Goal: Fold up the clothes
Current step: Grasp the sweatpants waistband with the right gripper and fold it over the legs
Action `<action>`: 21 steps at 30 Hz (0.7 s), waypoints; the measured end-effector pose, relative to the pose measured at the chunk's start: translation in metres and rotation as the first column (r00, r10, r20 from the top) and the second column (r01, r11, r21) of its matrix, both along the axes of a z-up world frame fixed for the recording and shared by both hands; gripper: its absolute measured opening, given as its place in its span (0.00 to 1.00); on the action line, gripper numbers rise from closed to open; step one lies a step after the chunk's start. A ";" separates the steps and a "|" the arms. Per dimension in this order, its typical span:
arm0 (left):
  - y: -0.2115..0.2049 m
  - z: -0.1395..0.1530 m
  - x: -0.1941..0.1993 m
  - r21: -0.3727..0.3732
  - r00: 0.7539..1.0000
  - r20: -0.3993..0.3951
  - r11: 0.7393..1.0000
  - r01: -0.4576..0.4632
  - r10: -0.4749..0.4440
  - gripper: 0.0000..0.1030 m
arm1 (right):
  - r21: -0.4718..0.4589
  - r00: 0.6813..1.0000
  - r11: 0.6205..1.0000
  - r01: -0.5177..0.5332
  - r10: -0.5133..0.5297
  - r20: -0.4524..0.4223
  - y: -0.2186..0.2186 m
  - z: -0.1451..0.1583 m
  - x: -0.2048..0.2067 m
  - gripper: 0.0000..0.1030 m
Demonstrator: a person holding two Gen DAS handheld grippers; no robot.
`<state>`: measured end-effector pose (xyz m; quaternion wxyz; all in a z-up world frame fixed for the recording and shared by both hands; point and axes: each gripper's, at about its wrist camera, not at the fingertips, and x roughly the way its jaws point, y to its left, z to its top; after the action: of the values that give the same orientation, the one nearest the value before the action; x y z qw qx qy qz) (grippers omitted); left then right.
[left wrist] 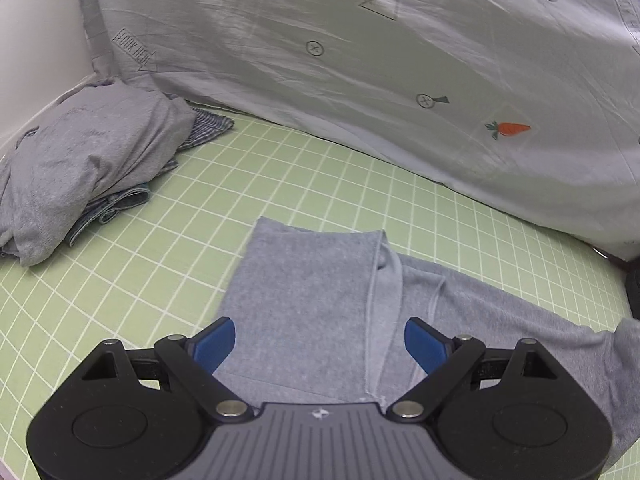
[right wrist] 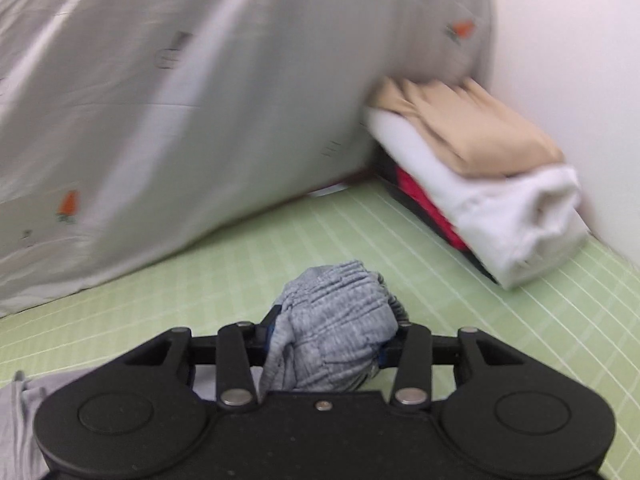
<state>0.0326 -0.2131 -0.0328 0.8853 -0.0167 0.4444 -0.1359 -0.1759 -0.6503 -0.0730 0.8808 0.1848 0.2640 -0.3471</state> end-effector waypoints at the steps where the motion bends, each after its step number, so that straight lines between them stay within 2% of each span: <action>1: 0.005 -0.001 0.003 -0.009 1.000 -0.001 1.000 -0.002 0.002 0.89 | -0.015 0.999 0.999 -0.032 0.032 0.005 0.015 0.005 0.010 0.42; 5: 0.021 -0.003 0.016 -0.035 1.000 -0.003 0.999 -0.003 0.003 0.89 | -0.059 0.987 0.986 -0.158 0.159 0.012 0.078 0.018 0.047 0.42; 8: 0.025 -0.006 0.024 -0.027 1.000 -0.004 1.000 0.015 -0.016 0.89 | 0.004 0.984 0.985 -0.175 0.175 -0.041 0.102 -0.003 0.059 0.45; 10: 0.027 -0.007 0.029 -0.023 0.999 -0.003 0.999 0.032 -0.032 0.89 | 0.049 0.981 0.983 -0.175 0.179 -0.078 0.114 -0.019 0.066 0.53; 12: 0.028 -0.008 0.029 -0.023 0.999 0.002 0.998 0.051 -0.051 0.89 | 0.093 0.976 0.980 -0.173 0.183 -0.115 0.127 -0.034 0.073 0.54; 15: 0.029 -0.009 0.025 -0.019 0.997 0.012 0.997 0.079 -0.079 0.89 | 0.159 0.967 0.973 -0.167 0.193 -0.169 0.145 -0.056 0.083 0.71; 16: 0.028 -0.011 0.025 -0.023 0.997 0.005 0.996 0.081 -0.081 0.89 | 0.161 0.968 0.974 -0.159 0.186 -0.170 0.147 -0.057 0.084 0.77; 19: 0.027 -0.016 0.025 -0.037 0.996 -0.020 0.996 0.082 -0.083 0.89 | 0.151 0.982 0.981 -0.120 0.140 -0.128 0.137 -0.049 0.076 0.82; 21: 0.027 -0.020 0.025 -0.046 0.996 -0.036 0.995 0.083 -0.085 0.89 | 0.190 0.988 0.977 -0.101 0.121 -0.099 0.126 -0.048 0.074 0.84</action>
<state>0.0571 -0.1865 -0.0525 0.8696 -0.0203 0.4583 -0.1827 -0.1023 -0.5242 -0.1213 0.8620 0.2313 0.3528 -0.2810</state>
